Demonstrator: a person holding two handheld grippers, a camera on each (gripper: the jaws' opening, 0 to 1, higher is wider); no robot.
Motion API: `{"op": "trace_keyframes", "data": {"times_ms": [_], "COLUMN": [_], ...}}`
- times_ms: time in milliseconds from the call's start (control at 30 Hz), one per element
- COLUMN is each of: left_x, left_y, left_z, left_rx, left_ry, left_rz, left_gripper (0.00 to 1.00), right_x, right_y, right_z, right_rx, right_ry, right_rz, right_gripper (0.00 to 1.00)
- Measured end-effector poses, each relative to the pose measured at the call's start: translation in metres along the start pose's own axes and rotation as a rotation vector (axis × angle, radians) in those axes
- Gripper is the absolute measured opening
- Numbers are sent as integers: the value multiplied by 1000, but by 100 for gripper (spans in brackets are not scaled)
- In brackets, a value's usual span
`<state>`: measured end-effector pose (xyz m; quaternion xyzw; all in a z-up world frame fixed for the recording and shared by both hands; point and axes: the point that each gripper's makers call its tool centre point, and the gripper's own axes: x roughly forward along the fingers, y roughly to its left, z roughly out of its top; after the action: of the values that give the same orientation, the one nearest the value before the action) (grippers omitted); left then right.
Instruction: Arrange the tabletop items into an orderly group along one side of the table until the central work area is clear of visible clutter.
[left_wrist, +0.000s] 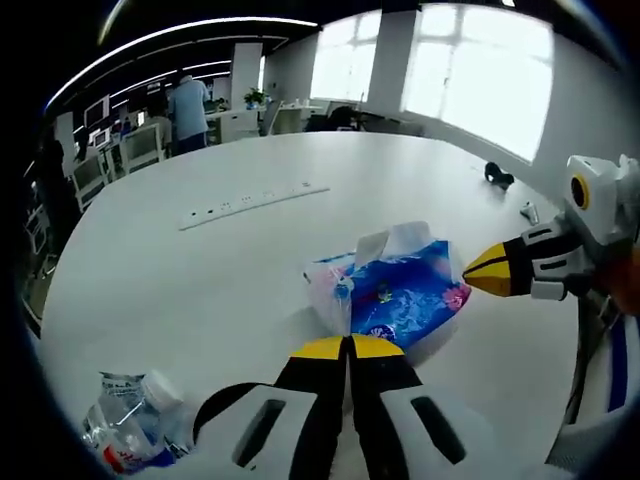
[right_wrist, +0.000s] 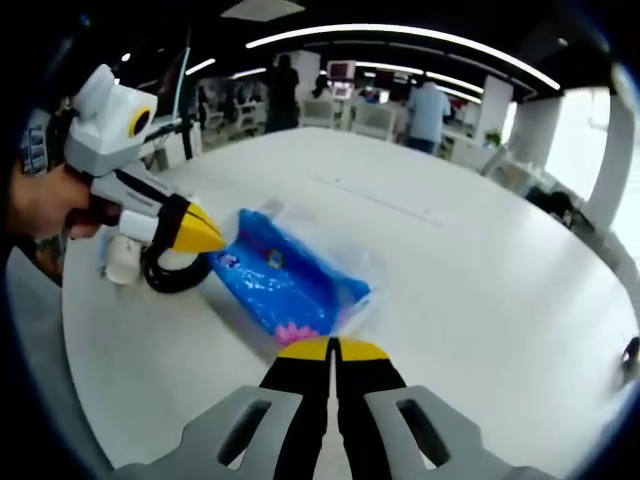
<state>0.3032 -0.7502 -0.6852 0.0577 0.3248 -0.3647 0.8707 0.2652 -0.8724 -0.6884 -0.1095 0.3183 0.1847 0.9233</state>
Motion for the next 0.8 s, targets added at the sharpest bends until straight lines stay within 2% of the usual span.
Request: {"op": "trace_keyframes", "data": {"times_ms": [167, 800], "left_x": [7, 38], "left_y": [-8, -27], "left_z": [5, 12], "left_rx": [12, 28], "left_ry": [-11, 9], "left_rz": [-6, -17], "left_gripper": [0, 0], "right_x": [-1, 2], "right_y": [-11, -44], "right_z": [-3, -17], "right_rx": [6, 23], "right_ry": [-5, -18], "right_rz": [-8, -32], "right_gripper": [0, 0]}}
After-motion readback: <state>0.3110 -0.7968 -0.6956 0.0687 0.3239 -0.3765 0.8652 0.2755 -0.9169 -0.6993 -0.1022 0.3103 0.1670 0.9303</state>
